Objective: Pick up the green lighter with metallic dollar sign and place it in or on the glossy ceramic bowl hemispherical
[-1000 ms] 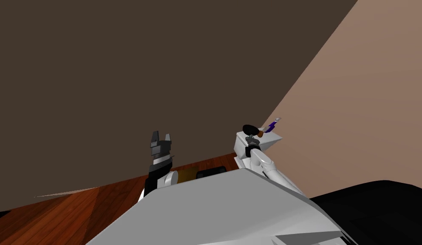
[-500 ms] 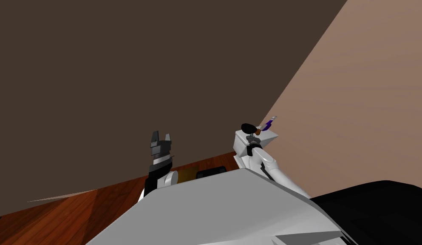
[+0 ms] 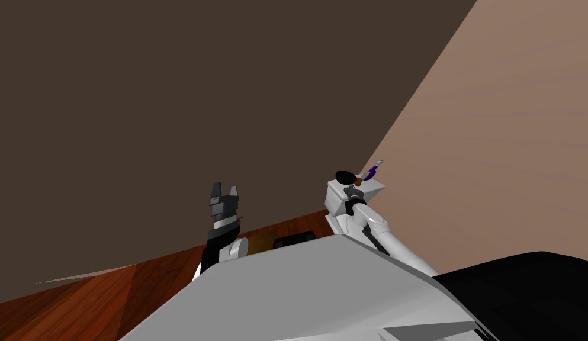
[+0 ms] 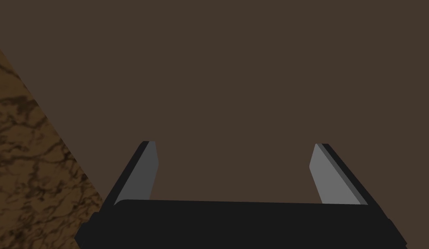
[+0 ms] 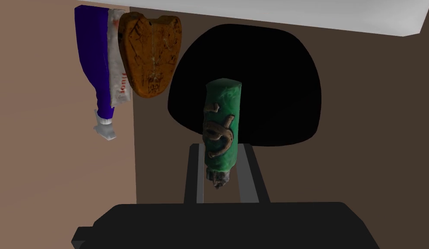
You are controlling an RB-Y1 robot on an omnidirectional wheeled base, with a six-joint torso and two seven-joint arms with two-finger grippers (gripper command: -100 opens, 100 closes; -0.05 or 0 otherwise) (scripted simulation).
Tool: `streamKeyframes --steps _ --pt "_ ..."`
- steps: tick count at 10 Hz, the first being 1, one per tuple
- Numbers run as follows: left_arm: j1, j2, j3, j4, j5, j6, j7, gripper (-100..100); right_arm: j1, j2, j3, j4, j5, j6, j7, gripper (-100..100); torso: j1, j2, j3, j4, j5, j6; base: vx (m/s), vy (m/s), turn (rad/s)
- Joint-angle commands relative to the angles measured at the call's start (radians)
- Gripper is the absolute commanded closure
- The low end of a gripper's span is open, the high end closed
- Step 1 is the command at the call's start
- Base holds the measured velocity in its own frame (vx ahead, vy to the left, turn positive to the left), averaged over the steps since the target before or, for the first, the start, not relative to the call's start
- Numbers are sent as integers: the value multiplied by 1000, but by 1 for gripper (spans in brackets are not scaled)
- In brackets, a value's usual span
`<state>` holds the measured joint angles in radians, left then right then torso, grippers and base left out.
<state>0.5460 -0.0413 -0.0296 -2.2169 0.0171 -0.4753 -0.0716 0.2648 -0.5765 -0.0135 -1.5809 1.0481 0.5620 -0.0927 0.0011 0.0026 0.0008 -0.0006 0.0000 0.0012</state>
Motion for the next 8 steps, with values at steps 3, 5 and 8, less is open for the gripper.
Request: streamKeyframes --steps 3,5,8 --pt "0 0 0 0 0 0 0 0 -8 -38 -10 0 -41 -23 32 100 -1 0 0 0 0 0 -40 28 -44" --pt "0 0 0 0 0 0 0 0 -8 -38 -10 0 -41 -23 32 100 -1 0 0 0 0 0 -25 24 -16" --pt "0 0 0 0 0 0 0 0 -16 -72 -20 2 -77 -46 59 100 -1 0 0 0 0 0 -38 28 -37"
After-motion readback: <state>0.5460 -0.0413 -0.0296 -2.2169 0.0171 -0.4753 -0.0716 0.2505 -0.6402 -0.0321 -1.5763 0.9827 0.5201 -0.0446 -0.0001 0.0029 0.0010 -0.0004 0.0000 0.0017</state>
